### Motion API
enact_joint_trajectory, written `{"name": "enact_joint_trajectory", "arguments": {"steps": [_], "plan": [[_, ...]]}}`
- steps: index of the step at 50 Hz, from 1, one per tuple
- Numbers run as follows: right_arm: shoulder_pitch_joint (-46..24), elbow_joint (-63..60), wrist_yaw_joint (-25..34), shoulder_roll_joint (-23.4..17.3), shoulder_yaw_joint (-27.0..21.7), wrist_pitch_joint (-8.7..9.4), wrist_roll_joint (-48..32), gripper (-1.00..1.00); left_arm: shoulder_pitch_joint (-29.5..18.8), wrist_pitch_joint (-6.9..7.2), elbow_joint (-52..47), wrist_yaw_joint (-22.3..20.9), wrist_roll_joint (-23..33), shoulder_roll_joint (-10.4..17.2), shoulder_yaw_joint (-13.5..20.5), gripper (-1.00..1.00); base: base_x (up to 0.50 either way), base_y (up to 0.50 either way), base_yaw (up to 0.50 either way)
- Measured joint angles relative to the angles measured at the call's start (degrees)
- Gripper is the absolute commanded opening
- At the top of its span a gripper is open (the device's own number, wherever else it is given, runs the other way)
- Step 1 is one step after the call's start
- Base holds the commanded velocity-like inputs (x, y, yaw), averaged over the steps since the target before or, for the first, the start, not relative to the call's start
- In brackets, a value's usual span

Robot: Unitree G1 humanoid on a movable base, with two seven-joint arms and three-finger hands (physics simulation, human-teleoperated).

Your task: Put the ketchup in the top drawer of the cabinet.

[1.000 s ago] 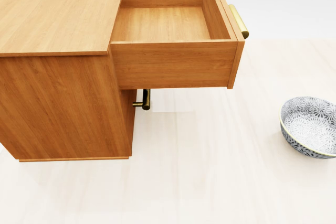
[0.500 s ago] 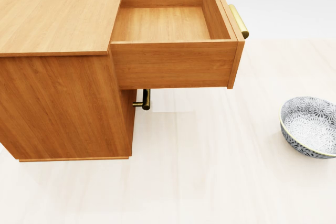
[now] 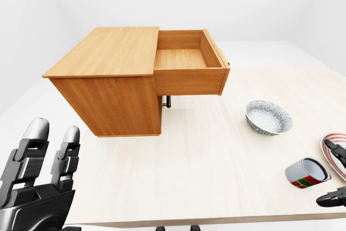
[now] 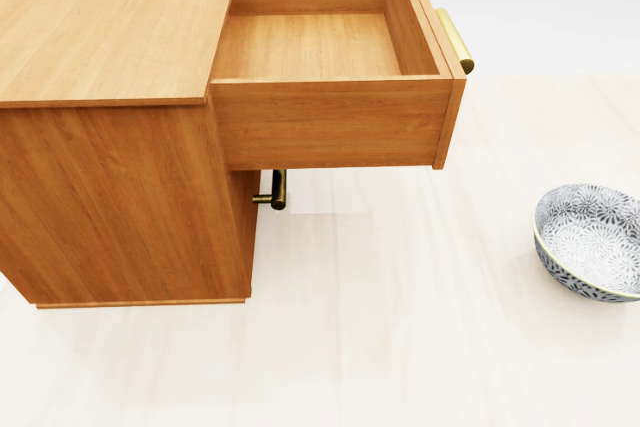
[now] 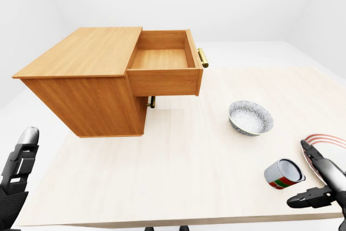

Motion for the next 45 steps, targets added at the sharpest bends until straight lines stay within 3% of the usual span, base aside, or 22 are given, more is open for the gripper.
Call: {"name": "enact_joint_trajectory", "arguments": {"steps": [45], "plan": [[-2.03,4.6,0.0,-1.46,4.57,0.0,-1.12,1.0,0.39,-0.49,0.0,-0.24,0.47,-0.08,-0.53,1.0,0.0,0.0,0.0]]}}
